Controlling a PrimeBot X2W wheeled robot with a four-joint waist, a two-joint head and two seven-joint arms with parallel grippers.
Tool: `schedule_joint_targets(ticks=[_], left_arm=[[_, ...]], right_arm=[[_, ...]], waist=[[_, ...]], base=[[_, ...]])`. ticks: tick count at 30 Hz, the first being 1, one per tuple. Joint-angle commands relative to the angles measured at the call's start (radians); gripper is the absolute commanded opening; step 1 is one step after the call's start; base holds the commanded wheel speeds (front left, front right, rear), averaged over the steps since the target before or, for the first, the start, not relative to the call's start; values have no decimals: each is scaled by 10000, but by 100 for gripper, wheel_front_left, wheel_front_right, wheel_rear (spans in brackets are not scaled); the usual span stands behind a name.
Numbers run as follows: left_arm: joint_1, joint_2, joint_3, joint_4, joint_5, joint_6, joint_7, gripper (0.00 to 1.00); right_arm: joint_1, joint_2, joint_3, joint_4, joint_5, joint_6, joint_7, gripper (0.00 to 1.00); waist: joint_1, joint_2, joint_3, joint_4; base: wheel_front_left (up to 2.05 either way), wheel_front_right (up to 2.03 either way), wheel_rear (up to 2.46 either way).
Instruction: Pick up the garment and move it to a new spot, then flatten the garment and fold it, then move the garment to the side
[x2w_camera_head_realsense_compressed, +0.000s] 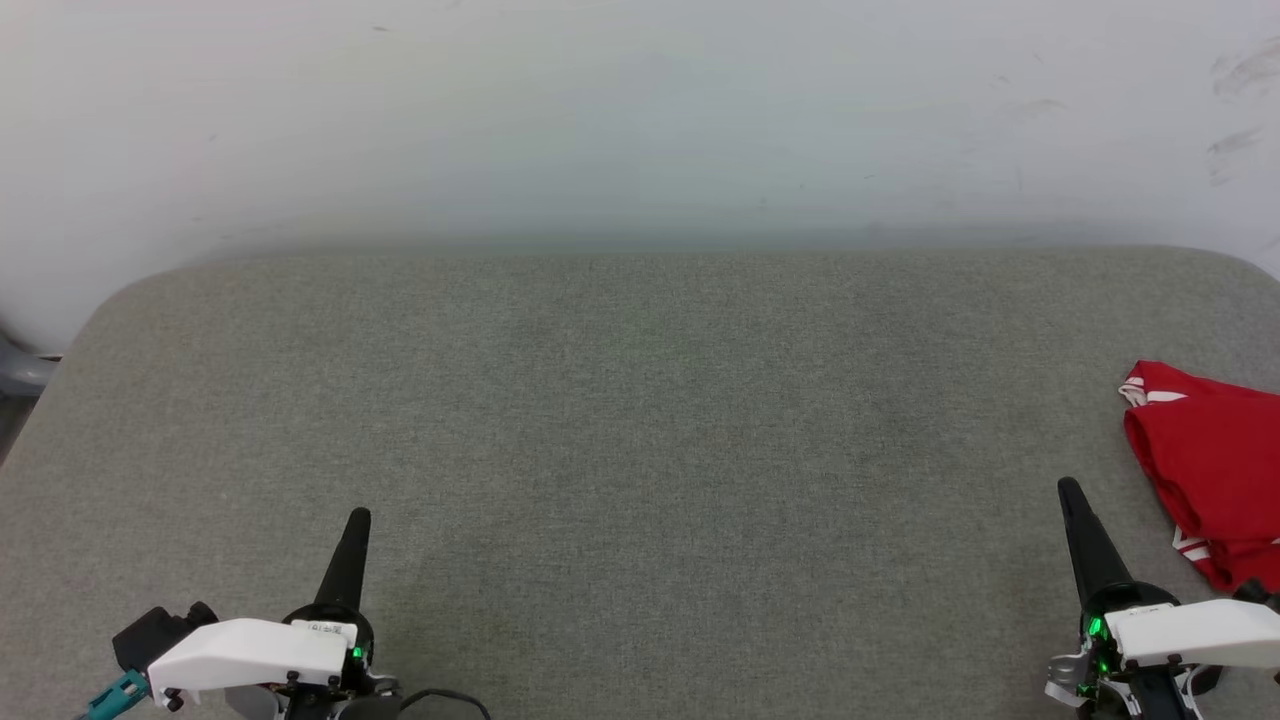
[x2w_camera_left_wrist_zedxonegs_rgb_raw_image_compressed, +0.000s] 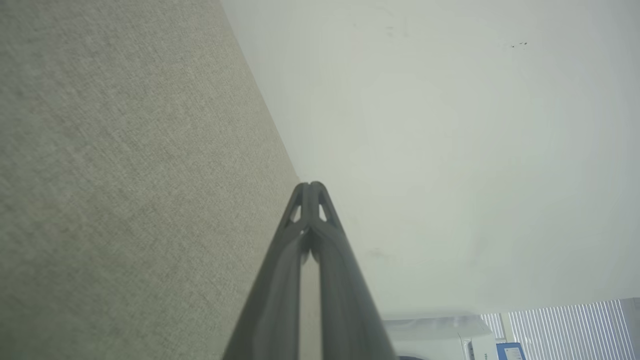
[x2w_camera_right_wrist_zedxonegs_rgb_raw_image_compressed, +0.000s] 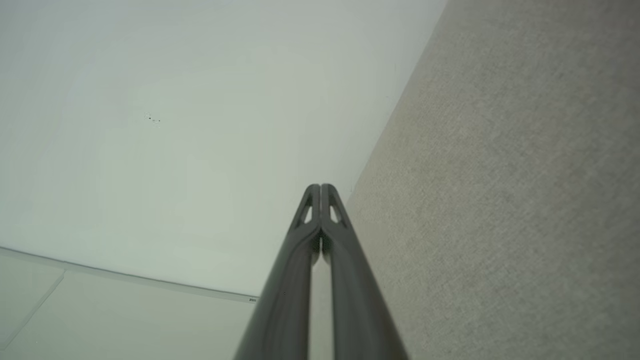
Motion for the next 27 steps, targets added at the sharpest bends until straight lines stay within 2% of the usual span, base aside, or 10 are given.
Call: schedule_joint_targets(ticks=[1,27], left_arm=[[-221,10,54,-28,-179,-51,65,0],[-584,-26,258,188,-2454,-258,615,0]], right_arm=[[-206,35,-28,-29,176,-1,38,0],[-576,77,-119,217,2331,-3,602,0]], waist=[[0,-1,3,-1],[0,-1,113,-30]], base=[[0,0,0],[0,0,0]])
